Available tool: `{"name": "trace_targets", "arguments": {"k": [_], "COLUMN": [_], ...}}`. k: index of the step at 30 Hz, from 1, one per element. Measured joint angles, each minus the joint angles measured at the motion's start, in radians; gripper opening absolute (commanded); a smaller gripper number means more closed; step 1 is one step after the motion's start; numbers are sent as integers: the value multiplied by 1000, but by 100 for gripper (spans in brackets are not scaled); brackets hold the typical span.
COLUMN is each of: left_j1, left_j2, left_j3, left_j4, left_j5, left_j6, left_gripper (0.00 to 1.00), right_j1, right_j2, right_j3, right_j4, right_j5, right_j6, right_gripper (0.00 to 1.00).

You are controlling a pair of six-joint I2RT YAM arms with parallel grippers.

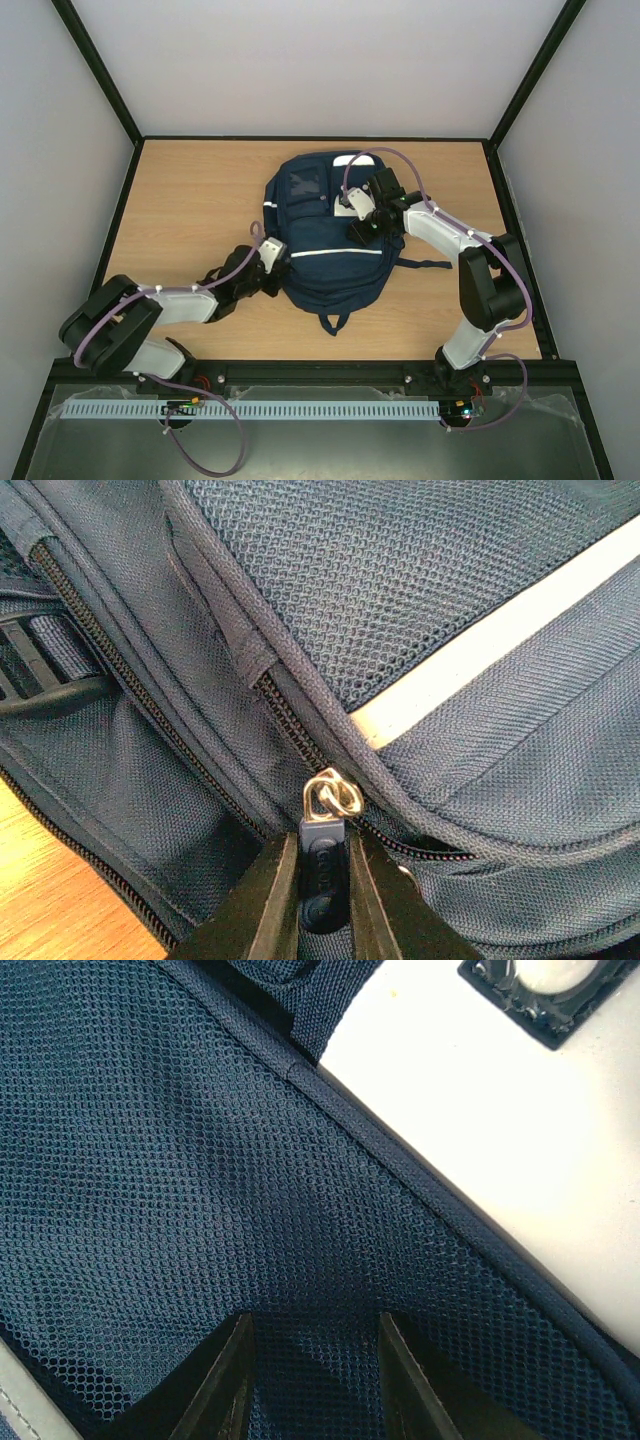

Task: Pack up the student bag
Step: Zip the student bag at the center of the board.

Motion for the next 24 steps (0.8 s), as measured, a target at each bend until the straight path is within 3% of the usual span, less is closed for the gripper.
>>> {"name": "trace_targets", "arguments": {"k": [11,24], "left_j1": [-50,-261], "left_j2": [-138,-47], "left_j3": [2,147], "left_j4": [-127,-356], "left_j5": [-82,-160], "left_j6": [-51,-151], "left_gripper": [2,2], "right_j1": [0,-7], "right_j2": [0,0], "right_j3": [0,0], "right_j4": [0,-6], "right_j5": [0,2], "right_j6": [0,0], "right_gripper": [36,36]}}
